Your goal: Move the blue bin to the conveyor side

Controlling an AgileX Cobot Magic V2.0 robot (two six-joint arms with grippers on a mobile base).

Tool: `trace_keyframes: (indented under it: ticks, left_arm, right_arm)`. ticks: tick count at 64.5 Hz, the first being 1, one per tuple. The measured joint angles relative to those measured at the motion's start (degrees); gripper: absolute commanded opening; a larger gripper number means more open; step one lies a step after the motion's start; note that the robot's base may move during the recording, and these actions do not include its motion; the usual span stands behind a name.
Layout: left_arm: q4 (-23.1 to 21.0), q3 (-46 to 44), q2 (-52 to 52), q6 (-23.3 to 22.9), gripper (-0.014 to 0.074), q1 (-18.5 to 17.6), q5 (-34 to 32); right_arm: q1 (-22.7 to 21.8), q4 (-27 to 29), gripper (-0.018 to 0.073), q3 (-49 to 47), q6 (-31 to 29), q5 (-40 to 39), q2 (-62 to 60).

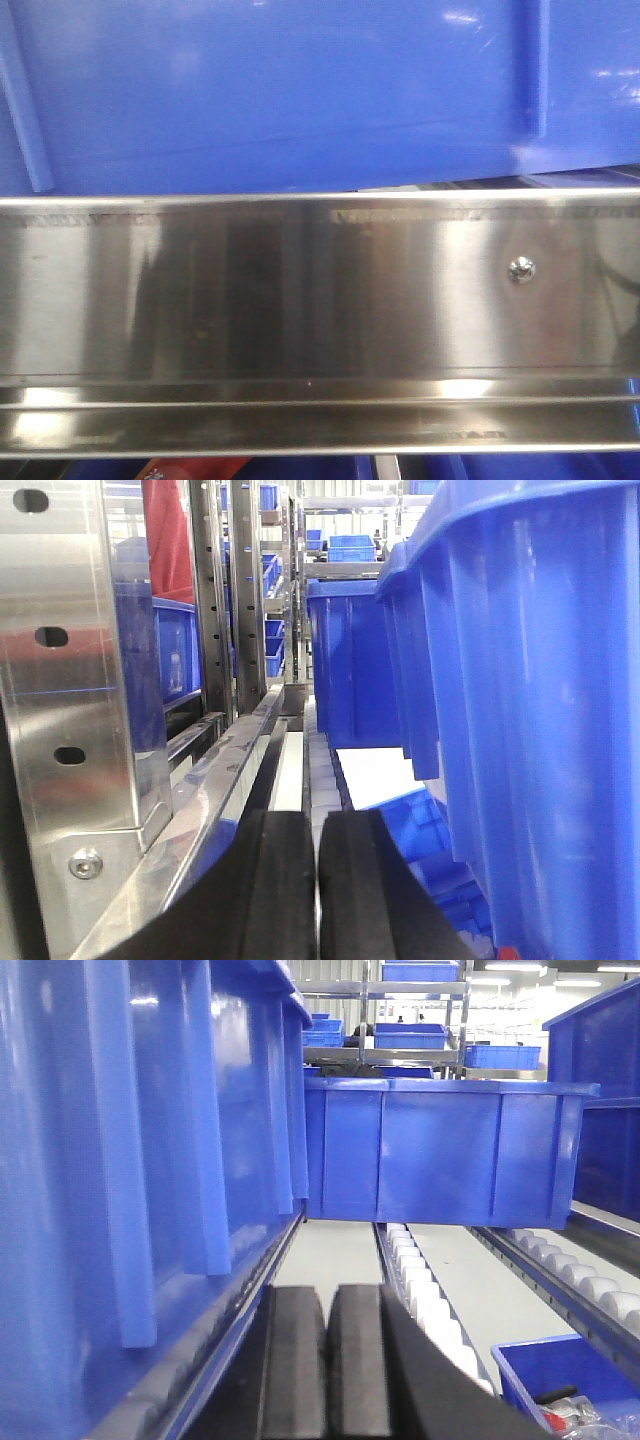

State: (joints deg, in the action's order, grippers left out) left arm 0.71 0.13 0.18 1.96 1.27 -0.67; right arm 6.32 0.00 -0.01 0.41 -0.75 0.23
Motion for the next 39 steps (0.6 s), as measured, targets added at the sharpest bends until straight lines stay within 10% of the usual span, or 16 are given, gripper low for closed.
trace_keyframes:
  ticks: [39]
  left_arm:
    - [0.00, 0.00, 0.00, 0.00, 0.0011, 0.00, 0.00]
  right_arm:
    - [0.00, 0.00, -0.0089, 0.00, 0.00, 0.00, 0.00]
